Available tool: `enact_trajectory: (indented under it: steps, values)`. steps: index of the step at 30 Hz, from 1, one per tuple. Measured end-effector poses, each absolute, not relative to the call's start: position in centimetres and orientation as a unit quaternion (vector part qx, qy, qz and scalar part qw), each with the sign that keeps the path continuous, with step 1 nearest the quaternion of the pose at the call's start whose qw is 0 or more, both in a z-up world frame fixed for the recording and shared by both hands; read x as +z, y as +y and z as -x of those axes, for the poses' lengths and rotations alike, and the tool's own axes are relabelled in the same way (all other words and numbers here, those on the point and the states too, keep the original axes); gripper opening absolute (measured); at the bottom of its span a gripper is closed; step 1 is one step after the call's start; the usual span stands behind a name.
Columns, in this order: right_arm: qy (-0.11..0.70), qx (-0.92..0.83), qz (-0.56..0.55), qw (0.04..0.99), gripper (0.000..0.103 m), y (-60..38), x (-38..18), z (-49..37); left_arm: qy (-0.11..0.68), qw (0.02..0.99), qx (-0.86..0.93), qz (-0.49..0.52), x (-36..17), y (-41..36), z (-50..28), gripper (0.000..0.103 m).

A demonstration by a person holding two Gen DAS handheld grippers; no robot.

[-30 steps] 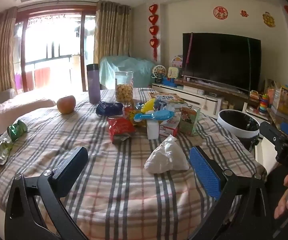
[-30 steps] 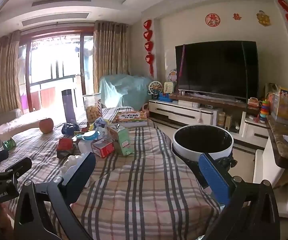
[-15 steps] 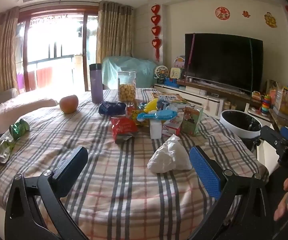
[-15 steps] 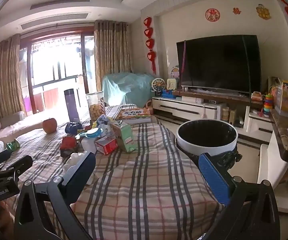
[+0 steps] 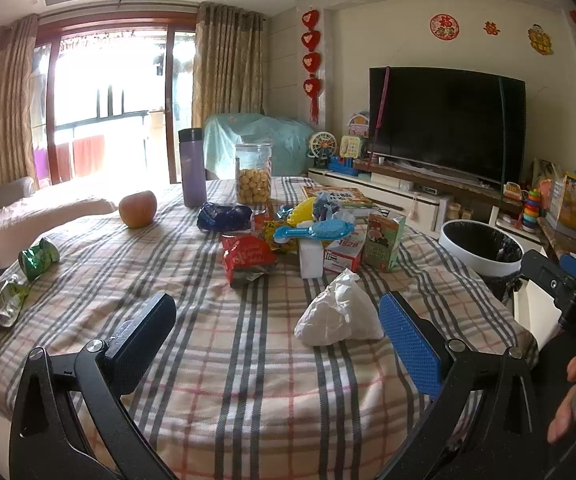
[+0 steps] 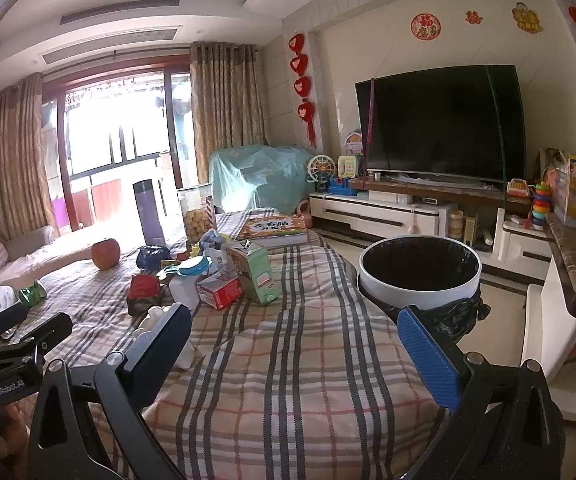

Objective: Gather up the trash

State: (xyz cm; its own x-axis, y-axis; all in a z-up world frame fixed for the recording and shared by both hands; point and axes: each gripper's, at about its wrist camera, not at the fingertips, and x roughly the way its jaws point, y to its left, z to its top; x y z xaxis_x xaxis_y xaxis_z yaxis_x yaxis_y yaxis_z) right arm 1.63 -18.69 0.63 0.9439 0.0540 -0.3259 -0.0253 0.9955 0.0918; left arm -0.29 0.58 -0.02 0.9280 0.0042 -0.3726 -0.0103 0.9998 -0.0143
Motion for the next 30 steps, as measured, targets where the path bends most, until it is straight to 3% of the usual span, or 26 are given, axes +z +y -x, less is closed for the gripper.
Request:
enact_trajectory:
  steps: [30]
  values:
    - [0.166,0.026,-0.046,0.985,0.103,-17.79,0.62,-1.63,0.190,0.982,0.001,0.008,-0.16,0.25,0.21,0.103]
